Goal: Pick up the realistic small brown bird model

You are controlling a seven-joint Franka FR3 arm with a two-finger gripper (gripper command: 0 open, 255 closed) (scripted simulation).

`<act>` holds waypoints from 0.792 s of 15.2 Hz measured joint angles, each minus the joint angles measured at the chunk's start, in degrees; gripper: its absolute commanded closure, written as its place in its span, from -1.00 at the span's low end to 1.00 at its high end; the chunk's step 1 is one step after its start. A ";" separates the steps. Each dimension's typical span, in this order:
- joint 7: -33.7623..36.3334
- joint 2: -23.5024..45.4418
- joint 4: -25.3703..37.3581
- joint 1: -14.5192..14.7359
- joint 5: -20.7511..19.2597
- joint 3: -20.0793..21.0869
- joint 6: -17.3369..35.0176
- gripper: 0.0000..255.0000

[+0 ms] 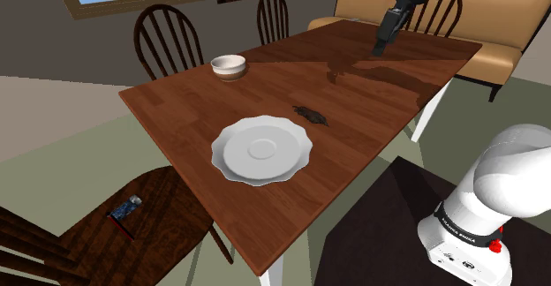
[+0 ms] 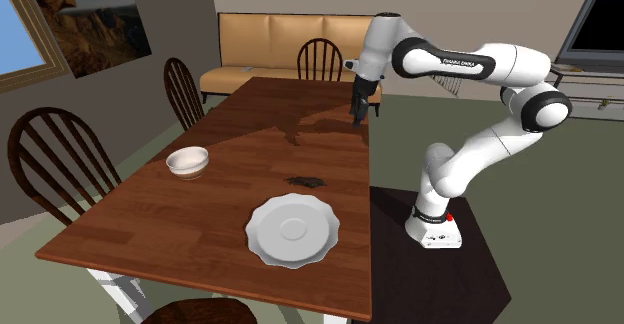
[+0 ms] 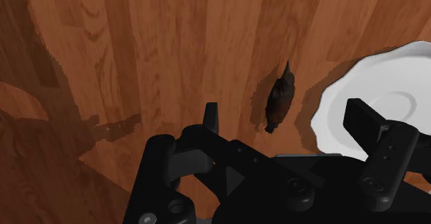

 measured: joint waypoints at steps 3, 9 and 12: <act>1.31 1.55 -0.44 -0.22 0.24 0.72 1.46 -1.00; 8.47 9.29 -3.47 -0.95 1.50 4.89 9.63 -1.00; 11.49 14.87 -2.93 -1.72 1.47 6.32 13.38 -1.00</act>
